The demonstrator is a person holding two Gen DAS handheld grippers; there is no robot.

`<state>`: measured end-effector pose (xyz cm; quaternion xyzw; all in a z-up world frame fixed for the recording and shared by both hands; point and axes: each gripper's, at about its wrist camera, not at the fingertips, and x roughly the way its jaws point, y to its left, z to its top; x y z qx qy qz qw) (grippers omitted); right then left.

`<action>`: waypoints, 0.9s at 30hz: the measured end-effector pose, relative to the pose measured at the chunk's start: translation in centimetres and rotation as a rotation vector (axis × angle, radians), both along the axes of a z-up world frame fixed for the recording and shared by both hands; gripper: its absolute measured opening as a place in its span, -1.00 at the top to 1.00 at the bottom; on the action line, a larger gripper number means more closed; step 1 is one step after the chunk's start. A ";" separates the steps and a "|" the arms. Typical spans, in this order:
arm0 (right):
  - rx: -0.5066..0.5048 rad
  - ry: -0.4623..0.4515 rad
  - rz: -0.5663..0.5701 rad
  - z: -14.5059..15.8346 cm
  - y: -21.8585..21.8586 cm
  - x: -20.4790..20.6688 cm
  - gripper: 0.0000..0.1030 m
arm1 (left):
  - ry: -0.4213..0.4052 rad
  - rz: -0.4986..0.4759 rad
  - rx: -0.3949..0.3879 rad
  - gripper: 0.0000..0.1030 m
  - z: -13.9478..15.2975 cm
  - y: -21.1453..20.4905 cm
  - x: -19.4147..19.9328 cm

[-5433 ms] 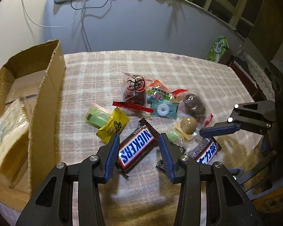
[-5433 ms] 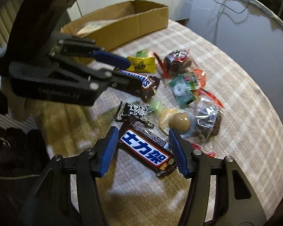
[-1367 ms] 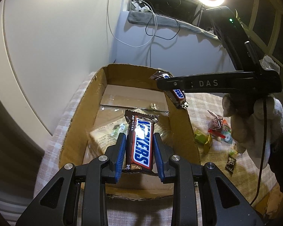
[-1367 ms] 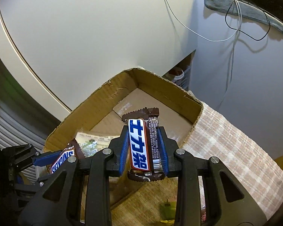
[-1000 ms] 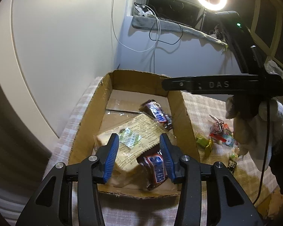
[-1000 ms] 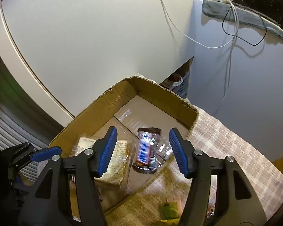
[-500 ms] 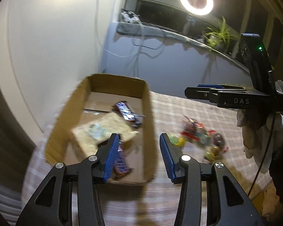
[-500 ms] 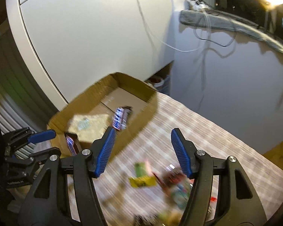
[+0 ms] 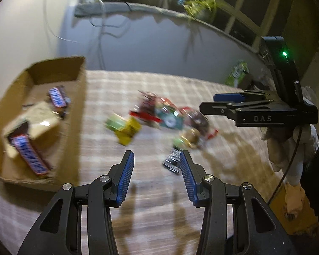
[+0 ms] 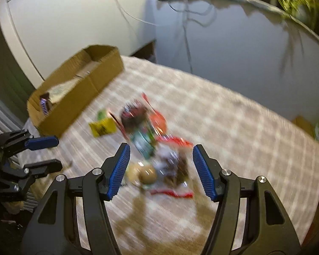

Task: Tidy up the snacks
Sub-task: 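Grasp the black candy with the left tool while the right tool grasps the cookie bag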

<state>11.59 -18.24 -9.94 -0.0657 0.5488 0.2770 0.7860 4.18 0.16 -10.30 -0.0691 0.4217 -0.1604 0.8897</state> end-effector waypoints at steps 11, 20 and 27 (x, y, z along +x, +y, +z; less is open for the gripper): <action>-0.007 0.079 -0.062 -3.6 -0.7 1.0 -0.25 | 0.067 -0.112 0.110 0.19 -2.8 -4.5 2.1; -0.013 0.124 -0.055 -5.1 -0.7 1.3 0.15 | 0.060 -0.129 0.158 0.45 -3.5 -5.1 3.0; -0.003 0.134 -0.063 -5.2 -0.9 1.2 0.25 | 0.052 -0.125 0.152 0.50 -3.5 -5.0 2.9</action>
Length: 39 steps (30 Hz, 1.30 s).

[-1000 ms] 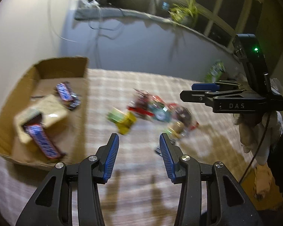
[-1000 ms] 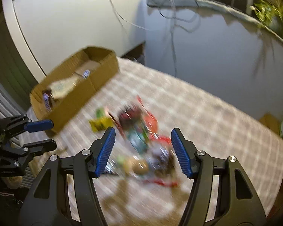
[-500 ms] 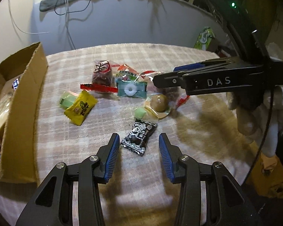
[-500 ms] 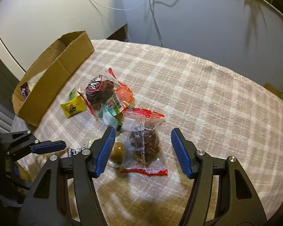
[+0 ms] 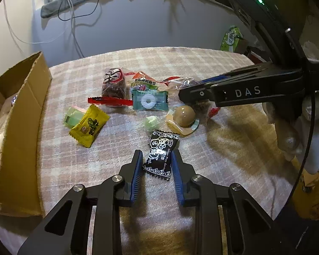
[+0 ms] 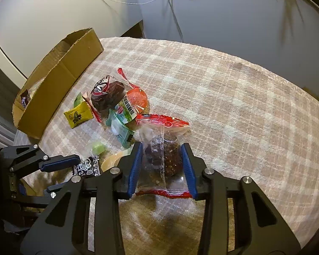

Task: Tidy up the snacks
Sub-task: 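Grasp the black candy with the left tool while the right tool grasps the cookie bag, then carry the black candy and cookie bag into the box and release them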

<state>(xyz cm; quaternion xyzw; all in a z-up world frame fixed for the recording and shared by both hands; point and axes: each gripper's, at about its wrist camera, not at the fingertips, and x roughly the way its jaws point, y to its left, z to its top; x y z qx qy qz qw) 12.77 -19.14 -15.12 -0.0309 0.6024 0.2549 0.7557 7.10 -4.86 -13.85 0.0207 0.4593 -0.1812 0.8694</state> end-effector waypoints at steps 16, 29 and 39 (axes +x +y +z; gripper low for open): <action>0.027 -0.052 -0.029 3.4 -0.3 -0.7 0.26 | -0.024 0.023 -0.094 0.78 1.7 2.8 -1.1; 0.029 -0.053 -0.026 3.7 -0.3 -1.3 0.26 | 0.000 -0.057 0.040 0.51 -0.7 0.5 -0.5; 0.050 -0.069 -0.043 4.8 -0.5 -1.1 0.26 | -0.020 -0.009 0.012 0.54 -0.1 1.5 -2.0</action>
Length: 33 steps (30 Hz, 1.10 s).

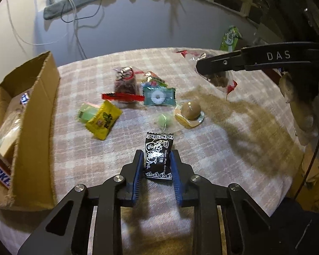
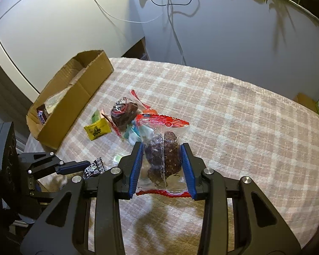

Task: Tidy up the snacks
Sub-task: 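Carry the black candy and cookie bag into the box and release them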

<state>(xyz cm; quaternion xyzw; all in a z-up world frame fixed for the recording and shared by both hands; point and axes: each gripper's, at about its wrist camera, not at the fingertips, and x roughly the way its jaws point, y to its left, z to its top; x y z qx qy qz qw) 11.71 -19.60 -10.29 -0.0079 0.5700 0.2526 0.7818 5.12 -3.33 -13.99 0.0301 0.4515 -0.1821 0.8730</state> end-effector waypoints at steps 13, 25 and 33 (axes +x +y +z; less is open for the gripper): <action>0.050 -0.054 0.072 3.2 5.5 1.3 0.26 | -0.115 0.109 -0.067 0.54 5.1 5.3 -0.6; 0.092 -0.075 0.168 4.1 13.8 3.2 0.26 | -0.192 0.269 -0.028 0.54 6.8 12.6 0.1; 0.125 -0.052 0.218 3.4 18.8 4.6 0.26 | -0.217 0.334 0.002 0.54 7.1 15.5 0.5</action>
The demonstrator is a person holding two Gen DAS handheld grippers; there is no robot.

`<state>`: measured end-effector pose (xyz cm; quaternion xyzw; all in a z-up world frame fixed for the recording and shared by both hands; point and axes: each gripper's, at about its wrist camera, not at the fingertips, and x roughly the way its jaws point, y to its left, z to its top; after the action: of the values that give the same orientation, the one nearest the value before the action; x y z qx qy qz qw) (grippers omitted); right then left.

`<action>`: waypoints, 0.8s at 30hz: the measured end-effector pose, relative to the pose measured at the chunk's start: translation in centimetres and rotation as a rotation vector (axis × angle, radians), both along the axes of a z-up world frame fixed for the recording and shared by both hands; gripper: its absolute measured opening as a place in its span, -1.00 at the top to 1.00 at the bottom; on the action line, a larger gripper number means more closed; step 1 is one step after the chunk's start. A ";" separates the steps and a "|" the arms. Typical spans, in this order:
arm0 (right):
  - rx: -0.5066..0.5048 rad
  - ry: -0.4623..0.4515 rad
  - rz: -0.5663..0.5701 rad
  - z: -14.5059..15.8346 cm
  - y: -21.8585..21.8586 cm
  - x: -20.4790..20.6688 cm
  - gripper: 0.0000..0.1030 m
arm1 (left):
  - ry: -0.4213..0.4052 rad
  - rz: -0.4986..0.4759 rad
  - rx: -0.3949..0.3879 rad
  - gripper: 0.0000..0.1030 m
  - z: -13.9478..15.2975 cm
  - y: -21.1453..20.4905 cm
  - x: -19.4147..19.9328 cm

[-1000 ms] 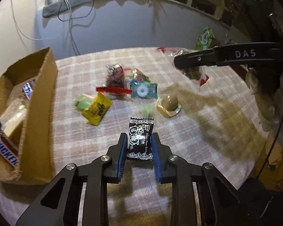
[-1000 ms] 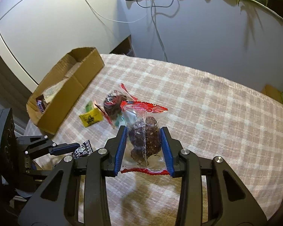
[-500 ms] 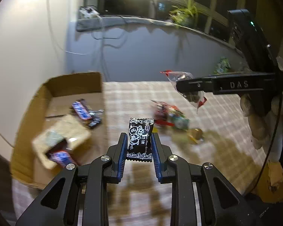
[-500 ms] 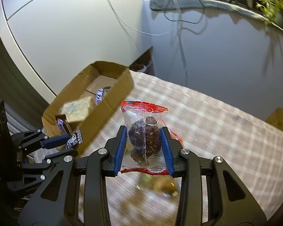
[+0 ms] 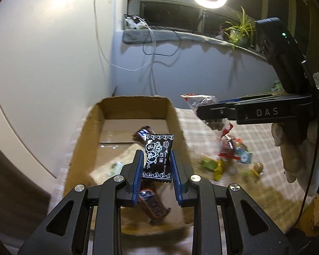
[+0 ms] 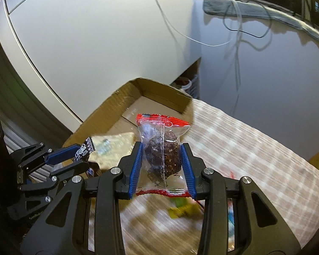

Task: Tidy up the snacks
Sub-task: 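Carry the black candy and cookie bag into the box and release them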

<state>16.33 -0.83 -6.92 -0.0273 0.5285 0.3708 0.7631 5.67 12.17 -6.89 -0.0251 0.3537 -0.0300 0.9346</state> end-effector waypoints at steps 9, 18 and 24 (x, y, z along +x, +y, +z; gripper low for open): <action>0.006 0.038 0.045 -1.9 4.6 1.1 0.26 | 0.008 0.049 0.022 0.54 -0.8 1.6 0.8; 0.018 0.054 0.055 -2.6 6.5 1.4 0.10 | 0.004 0.099 0.029 0.42 -0.9 2.8 1.0; 0.033 0.043 0.048 -2.1 6.5 1.5 -0.08 | -0.027 0.118 0.065 0.27 -0.3 2.7 0.4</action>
<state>17.78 5.65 -9.02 -0.0194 0.5378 0.3982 0.7429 6.08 14.86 -7.18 -0.0150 0.3395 0.0362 0.9398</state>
